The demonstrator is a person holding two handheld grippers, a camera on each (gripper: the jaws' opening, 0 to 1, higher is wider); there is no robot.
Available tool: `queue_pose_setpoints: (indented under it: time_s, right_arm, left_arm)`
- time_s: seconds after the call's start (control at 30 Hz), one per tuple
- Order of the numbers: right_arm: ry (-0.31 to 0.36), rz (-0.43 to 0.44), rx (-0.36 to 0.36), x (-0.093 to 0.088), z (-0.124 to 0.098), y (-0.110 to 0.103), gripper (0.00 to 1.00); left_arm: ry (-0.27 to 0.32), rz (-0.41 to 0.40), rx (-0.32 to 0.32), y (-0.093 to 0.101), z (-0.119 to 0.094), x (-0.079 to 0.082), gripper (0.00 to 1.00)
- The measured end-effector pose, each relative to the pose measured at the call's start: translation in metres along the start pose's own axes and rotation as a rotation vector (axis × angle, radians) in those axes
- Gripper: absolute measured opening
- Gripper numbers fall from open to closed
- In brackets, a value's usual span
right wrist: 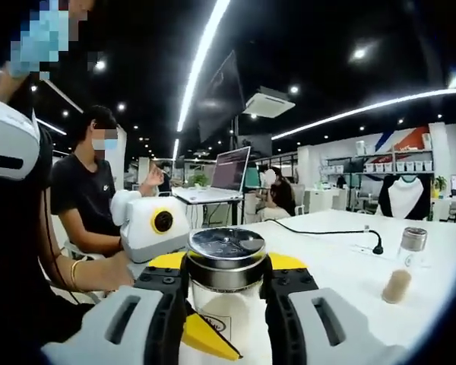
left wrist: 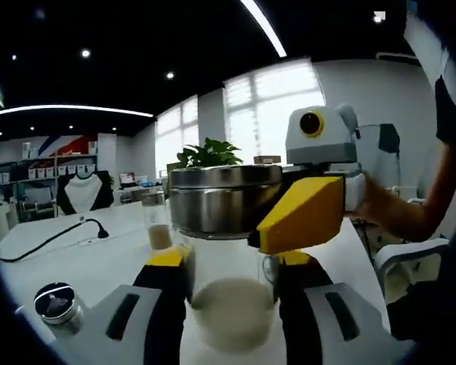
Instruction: Rotate the seasoning bottle until the label or dispensing opening points toward the visible target arrow and the bottle remains upright within the marked orientation range
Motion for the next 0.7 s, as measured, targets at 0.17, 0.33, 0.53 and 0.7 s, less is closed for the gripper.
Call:
queue_pose_setpoints:
  time_s: [0.17, 0.33, 0.53, 0.7]
  right_arm:
    - [0.013, 0.031, -0.062, -0.001, 0.001, 0.008, 0.36]
    - [0.039, 0.082, -0.128, -0.002, 0.002, 0.024, 0.36]
    - [0.02, 0.114, -0.169, -0.015, 0.007, 0.033, 0.36]
    - [0.025, 0.137, -0.22, -0.019, 0.008, 0.046, 0.36]
  left_arm:
    - [-0.022, 0.024, 0.041, -0.005, 0.0, -0.001, 0.49]
    - [-0.022, -0.024, 0.14, -0.016, -0.002, 0.0, 0.47]
    - [-0.06, 0.008, 0.199, -0.018, -0.003, -0.01, 0.47]
    - [-0.064, 0.01, 0.236, -0.022, -0.008, -0.011, 0.45]
Point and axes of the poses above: the point that each gripper's makers call its tool centre point, and the gripper's own axes: z roughly forward along the fingers, y roughly to its right, x roughly out of its top, the point moved 1 cm from there along -z, roughly backward along the fingers, and after that the axes turned 5 degrees about -y, right-handed, at the moved point
